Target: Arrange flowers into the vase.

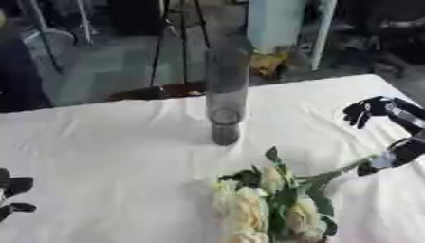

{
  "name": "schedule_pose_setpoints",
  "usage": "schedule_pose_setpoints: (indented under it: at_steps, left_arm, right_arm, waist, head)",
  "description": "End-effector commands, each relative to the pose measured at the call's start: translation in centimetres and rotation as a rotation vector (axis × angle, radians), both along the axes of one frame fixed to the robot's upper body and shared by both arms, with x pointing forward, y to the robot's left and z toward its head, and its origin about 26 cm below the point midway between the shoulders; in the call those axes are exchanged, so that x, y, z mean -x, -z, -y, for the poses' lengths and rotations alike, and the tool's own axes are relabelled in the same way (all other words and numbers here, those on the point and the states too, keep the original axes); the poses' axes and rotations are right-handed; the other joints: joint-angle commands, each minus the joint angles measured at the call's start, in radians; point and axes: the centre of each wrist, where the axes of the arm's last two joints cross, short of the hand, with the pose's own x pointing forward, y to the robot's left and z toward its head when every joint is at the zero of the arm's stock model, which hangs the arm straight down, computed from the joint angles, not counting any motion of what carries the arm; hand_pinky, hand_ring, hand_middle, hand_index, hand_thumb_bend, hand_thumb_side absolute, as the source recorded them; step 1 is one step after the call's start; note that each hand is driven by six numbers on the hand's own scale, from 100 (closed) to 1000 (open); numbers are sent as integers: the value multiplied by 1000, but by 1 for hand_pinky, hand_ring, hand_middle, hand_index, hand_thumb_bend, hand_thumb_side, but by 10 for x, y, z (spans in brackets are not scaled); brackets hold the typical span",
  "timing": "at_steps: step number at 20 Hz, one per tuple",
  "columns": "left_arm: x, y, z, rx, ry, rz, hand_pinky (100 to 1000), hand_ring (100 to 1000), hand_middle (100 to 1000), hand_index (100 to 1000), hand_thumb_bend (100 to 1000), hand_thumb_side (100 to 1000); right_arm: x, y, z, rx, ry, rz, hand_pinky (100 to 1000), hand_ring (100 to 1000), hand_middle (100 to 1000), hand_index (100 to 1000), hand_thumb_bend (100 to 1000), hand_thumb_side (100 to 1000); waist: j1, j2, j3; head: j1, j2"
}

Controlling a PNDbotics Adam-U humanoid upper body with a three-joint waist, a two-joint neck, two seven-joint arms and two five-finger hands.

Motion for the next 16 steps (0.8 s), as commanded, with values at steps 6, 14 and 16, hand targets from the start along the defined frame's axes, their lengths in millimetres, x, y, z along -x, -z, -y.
schedule_pose_setpoints:
  at_steps: [6, 14, 16]
  left_arm:
    - [-1, -11, -4, -15, 3, 33, 532, 756, 671, 656, 394, 1000]
    - [-1, -11, -4, -15, 4, 31, 532, 756, 672, 656, 394, 1000]
    - [-1, -11, -4, -16, 4, 31, 532, 756, 672, 656, 394, 1000]
  right_arm:
    - [0, -4, 6, 54, 5, 2, 533, 807, 534, 715, 970, 349]
    - [0, 3, 7, 73, 11, -13, 536, 809, 537, 713, 970, 349]
    - [0, 4, 7, 77, 10, -13, 536, 809, 537, 713, 970, 349]
  waist:
    - [10, 4, 1]
    - [13, 3, 1]
    - [13, 3, 1]
  head:
    - [-1, 3]
    - [-3, 4]
    - [-3, 4]
